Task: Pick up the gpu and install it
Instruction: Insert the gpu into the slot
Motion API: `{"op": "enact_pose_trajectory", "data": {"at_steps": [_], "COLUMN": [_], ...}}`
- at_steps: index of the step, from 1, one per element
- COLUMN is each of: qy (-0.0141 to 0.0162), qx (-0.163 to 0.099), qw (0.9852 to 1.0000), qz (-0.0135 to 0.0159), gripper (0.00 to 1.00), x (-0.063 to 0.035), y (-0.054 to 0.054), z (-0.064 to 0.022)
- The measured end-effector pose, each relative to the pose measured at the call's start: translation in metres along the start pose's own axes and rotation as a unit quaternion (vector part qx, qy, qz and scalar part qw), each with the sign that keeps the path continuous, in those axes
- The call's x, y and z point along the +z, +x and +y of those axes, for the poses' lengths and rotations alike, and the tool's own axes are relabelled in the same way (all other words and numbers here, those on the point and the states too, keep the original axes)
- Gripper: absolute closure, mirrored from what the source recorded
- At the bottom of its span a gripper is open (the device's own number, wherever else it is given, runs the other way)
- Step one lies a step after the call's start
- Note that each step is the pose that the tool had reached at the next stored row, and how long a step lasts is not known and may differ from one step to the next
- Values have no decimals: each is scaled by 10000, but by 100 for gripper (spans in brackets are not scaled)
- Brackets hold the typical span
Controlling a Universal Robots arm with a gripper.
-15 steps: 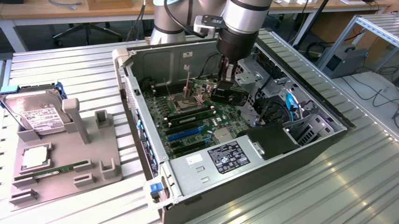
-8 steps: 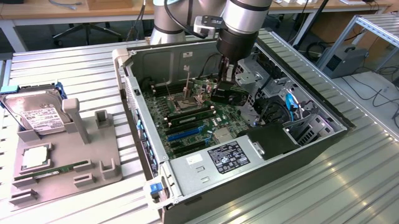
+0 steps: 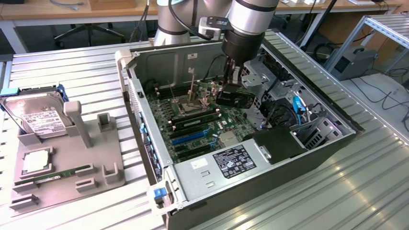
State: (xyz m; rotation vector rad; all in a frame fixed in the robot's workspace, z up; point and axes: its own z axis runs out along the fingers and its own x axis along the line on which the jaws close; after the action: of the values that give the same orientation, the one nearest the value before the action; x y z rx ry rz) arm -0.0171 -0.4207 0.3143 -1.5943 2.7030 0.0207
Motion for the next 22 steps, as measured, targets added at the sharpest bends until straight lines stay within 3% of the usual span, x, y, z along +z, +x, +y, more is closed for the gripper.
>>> {"op": "enact_pose_trajectory", "data": {"at_steps": [22], "qy": [1], "qx": [-275], "qw": [9996], "qz": [10], "gripper": [73], "x": [13], "y": [0], "z": [0]}}
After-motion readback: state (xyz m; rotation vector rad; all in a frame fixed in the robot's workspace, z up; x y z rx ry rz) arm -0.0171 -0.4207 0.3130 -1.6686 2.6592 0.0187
